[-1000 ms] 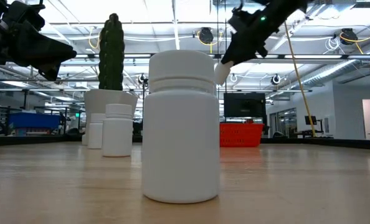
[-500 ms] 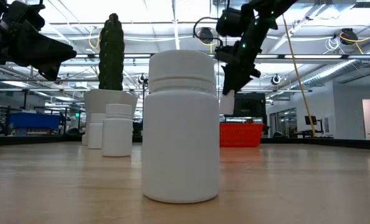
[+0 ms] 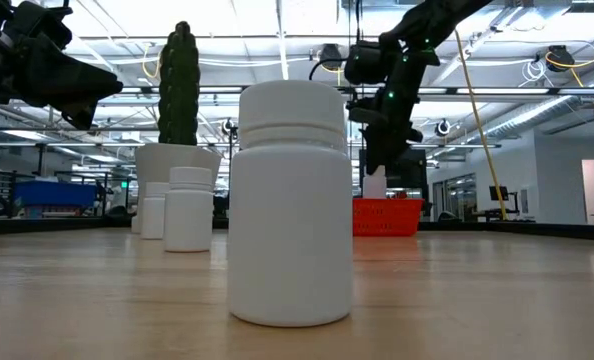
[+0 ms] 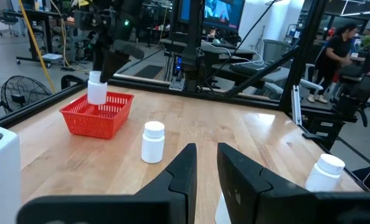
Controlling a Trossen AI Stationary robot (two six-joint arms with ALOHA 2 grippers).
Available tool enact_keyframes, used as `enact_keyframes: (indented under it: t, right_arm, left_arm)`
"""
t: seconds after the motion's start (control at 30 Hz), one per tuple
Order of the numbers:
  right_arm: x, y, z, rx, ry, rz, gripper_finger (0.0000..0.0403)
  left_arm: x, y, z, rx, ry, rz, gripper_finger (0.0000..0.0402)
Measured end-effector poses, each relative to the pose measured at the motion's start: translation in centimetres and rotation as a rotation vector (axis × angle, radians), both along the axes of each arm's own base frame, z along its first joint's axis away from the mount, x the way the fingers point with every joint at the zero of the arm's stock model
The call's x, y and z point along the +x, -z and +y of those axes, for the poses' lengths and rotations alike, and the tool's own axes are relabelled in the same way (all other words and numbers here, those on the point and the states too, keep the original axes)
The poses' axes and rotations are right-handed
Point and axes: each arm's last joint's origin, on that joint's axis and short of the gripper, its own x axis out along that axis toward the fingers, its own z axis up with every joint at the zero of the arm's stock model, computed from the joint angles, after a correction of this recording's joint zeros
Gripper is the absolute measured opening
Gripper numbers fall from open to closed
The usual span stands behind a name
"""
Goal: Pick and place pill bottles into a basket
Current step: Put the white pill bottle into the red bin
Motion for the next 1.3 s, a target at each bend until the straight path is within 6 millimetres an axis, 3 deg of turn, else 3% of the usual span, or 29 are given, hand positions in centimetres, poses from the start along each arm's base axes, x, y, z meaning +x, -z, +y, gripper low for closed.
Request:
enact_keyframes:
  t: [0.6, 1.3]
  right_arm:
    - [-1.2, 3.5, -0.4, 0.035, 0.039, -0.003, 0.0158]
    - [-1.7, 3.7, -1.1, 0.063, 0.070, -0.015, 0.0173]
  left_arm:
    - [0.0, 0.0, 0.0, 0.000, 0.000, 0.000, 0.0067]
    - [0.0, 0.0, 0.0, 0.000, 0.000, 0.000, 0.0067]
